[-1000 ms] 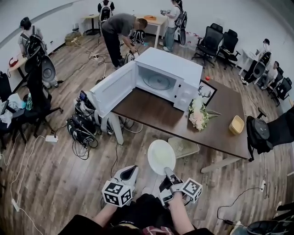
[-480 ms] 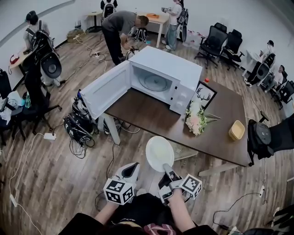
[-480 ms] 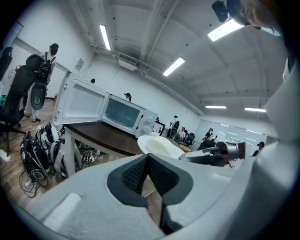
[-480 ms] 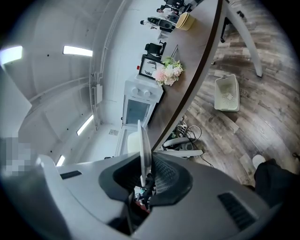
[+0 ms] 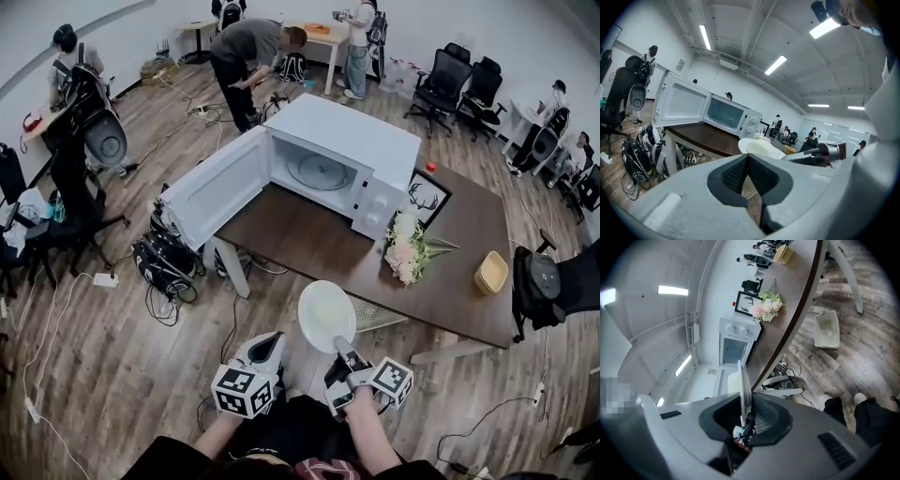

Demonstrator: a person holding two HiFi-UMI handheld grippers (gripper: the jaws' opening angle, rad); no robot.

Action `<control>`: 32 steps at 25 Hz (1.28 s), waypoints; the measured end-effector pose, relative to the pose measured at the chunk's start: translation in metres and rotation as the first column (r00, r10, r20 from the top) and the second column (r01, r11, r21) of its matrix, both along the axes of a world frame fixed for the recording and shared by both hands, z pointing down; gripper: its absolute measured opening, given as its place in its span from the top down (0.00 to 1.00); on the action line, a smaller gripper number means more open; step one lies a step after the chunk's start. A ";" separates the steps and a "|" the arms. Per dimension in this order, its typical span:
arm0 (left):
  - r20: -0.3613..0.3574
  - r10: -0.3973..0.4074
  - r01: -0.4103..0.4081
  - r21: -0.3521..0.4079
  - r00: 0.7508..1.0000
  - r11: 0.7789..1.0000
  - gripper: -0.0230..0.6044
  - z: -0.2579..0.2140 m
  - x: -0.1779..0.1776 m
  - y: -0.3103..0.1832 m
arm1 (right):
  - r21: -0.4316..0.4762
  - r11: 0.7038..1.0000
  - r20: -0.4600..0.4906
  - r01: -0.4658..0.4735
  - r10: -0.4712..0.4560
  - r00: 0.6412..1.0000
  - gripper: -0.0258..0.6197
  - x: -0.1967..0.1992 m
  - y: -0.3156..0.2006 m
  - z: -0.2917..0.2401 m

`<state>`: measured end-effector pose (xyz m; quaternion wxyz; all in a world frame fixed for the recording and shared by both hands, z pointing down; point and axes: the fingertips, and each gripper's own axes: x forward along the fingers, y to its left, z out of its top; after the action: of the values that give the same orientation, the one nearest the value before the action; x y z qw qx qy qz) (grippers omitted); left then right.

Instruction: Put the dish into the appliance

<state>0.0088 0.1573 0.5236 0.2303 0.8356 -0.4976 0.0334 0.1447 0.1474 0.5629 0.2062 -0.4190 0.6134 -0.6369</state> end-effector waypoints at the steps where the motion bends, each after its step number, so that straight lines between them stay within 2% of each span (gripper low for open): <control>1: 0.001 0.001 -0.001 -0.003 1.000 1.000 0.95 0.001 -0.001 -0.005 | -0.003 1.000 0.004 -0.003 0.003 1.000 0.87 -0.001 -0.005 0.001; 12: 0.001 0.055 -0.055 -0.005 0.998 0.998 0.95 0.003 -0.010 -0.093 | -0.022 0.998 -0.059 -0.051 0.050 0.997 0.87 -0.006 -0.079 0.007; 23: 0.013 0.165 -0.165 -0.010 0.986 0.986 0.95 0.001 -0.025 -0.178 | -0.038 0.983 0.002 -0.177 0.178 0.984 0.87 -0.026 -0.149 0.005; 32: 0.014 0.246 -0.246 -0.014 0.969 0.969 0.95 0.001 -0.039 -0.224 | -0.033 0.968 0.004 -0.249 0.249 0.968 0.87 -0.047 -0.187 0.004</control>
<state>-0.0301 -0.0668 0.5247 0.2255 0.8892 -0.3917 0.0711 0.0982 -0.0392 0.5672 0.2805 -0.4933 0.5449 -0.6174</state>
